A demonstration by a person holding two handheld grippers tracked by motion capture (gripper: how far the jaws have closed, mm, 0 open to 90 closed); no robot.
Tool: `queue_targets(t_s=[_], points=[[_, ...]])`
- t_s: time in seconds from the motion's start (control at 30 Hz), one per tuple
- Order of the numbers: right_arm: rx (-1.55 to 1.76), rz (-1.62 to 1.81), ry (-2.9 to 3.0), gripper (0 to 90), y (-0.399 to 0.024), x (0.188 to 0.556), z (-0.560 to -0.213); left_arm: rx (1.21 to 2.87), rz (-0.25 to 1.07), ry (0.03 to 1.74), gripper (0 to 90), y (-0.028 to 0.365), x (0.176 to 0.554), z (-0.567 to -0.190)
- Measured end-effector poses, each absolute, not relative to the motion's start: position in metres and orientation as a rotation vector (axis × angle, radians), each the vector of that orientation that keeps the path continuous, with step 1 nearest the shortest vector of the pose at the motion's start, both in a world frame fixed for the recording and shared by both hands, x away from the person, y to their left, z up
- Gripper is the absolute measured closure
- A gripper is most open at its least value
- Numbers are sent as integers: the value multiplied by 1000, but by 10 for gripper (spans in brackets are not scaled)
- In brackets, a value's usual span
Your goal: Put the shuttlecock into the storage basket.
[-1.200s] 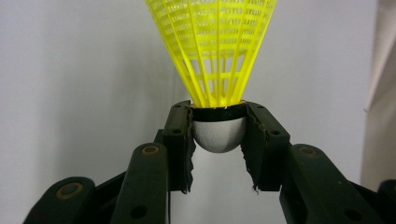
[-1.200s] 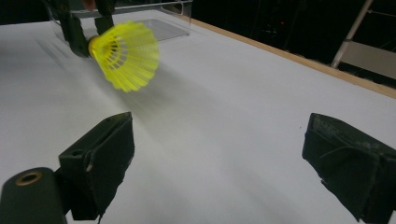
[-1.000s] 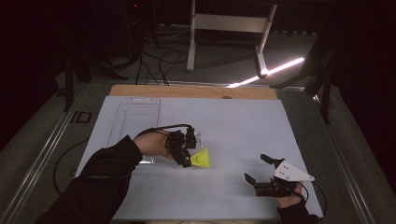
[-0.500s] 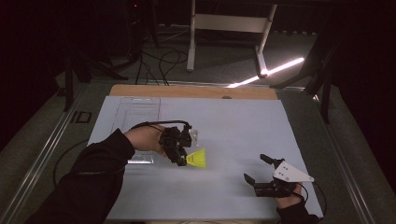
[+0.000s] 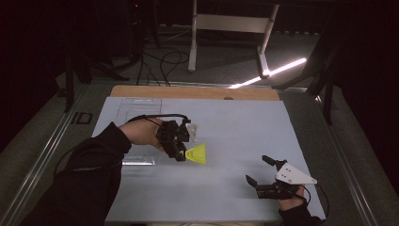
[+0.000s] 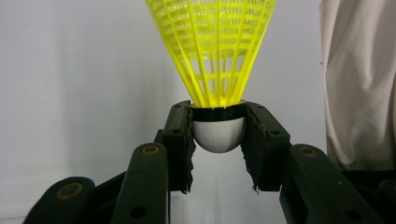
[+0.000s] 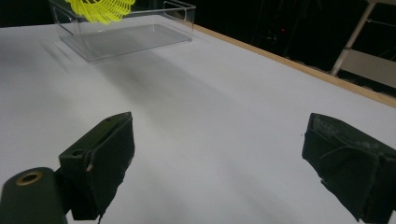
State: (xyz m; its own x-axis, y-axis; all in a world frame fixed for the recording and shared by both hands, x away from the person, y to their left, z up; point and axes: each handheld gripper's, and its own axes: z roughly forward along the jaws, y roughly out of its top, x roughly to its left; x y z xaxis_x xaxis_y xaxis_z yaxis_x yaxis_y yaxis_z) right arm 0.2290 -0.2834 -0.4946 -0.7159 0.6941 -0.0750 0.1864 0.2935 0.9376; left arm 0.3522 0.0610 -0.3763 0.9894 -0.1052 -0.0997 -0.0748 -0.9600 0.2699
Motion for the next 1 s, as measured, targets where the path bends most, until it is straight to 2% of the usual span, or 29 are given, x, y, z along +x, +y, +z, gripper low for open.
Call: queue_targets(t_s=[0.3, 0.67, 1.0], points=[[789, 1418, 2091, 94, -283, 229, -494, 2854, -139, -115, 650, 76, 357, -369], [786, 1413, 2093, 94, -283, 229, -494, 2782, -68, -67, 651, 121, 366, -355], [784, 1413, 2094, 94, -283, 230, -495, 2759, -47, 57, 651, 165, 375, -354]])
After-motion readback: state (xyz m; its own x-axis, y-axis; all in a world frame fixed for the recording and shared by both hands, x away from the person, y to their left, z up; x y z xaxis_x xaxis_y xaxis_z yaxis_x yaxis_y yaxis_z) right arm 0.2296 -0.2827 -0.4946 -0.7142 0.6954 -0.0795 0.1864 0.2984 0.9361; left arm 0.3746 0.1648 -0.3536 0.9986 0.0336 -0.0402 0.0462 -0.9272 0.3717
